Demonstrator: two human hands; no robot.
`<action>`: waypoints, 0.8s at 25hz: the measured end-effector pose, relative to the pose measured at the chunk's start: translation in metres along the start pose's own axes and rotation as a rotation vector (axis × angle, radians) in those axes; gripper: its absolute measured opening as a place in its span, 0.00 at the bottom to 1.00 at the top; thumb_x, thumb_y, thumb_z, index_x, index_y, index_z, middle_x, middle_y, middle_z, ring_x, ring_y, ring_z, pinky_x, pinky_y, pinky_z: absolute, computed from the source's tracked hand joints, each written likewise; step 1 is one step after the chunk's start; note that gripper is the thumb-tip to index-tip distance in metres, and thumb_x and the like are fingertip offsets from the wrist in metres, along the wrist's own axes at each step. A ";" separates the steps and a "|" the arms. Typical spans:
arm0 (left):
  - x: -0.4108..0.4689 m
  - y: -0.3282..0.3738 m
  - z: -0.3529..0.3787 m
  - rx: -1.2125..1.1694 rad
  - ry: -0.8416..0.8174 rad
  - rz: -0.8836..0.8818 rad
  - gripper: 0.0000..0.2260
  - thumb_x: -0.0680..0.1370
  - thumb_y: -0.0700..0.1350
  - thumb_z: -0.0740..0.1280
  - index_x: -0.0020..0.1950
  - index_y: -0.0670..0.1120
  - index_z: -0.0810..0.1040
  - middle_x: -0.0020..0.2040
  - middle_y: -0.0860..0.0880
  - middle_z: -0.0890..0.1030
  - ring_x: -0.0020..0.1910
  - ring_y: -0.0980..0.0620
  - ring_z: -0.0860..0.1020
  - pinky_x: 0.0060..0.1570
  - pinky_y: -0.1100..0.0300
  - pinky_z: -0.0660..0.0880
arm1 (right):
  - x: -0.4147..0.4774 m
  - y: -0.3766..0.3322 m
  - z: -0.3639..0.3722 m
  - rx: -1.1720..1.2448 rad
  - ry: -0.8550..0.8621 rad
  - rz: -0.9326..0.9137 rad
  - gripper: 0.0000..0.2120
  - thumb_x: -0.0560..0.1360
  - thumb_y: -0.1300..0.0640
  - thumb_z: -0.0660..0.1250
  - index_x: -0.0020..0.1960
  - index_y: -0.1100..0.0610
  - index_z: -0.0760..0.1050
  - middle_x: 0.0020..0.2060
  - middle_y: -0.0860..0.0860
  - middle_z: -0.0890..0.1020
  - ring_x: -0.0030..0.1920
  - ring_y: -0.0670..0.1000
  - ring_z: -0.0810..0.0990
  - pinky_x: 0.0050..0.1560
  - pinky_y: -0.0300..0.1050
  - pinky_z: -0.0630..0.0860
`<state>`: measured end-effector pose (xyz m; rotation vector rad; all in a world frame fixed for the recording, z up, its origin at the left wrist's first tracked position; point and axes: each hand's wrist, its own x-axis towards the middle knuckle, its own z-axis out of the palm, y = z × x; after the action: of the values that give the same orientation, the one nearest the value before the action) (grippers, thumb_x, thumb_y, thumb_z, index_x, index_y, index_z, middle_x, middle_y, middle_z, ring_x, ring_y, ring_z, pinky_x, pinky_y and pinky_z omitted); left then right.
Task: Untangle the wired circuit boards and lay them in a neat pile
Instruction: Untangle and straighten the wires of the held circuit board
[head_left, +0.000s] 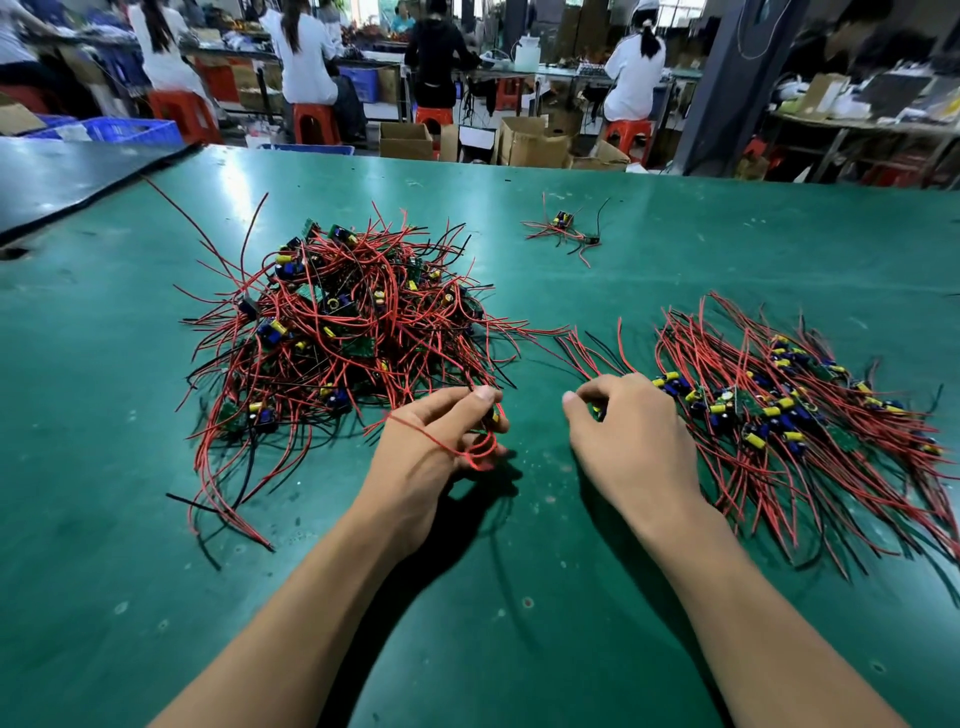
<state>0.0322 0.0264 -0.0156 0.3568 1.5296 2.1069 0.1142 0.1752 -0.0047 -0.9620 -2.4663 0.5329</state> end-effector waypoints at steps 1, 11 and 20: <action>-0.001 0.000 0.000 0.005 -0.022 -0.002 0.08 0.79 0.43 0.67 0.50 0.39 0.82 0.37 0.45 0.81 0.28 0.52 0.78 0.28 0.65 0.74 | -0.001 -0.001 0.001 0.029 0.002 -0.028 0.12 0.79 0.45 0.65 0.53 0.51 0.82 0.53 0.52 0.81 0.51 0.59 0.80 0.48 0.48 0.72; -0.004 -0.005 0.000 0.224 -0.146 0.090 0.07 0.78 0.41 0.69 0.43 0.38 0.83 0.32 0.45 0.77 0.30 0.51 0.71 0.32 0.60 0.68 | -0.008 -0.022 0.008 0.882 -0.417 -0.081 0.04 0.78 0.54 0.71 0.52 0.50 0.84 0.35 0.38 0.83 0.35 0.36 0.78 0.37 0.27 0.70; -0.009 -0.005 0.000 0.228 -0.225 0.049 0.05 0.77 0.38 0.69 0.49 0.42 0.85 0.40 0.43 0.83 0.36 0.51 0.76 0.34 0.65 0.74 | -0.006 -0.023 0.001 1.214 -0.528 0.258 0.05 0.67 0.53 0.78 0.39 0.53 0.83 0.35 0.55 0.80 0.32 0.51 0.77 0.35 0.42 0.77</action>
<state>0.0407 0.0221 -0.0193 0.6940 1.6416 1.8576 0.1054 0.1557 0.0045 -0.6053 -1.7481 2.2207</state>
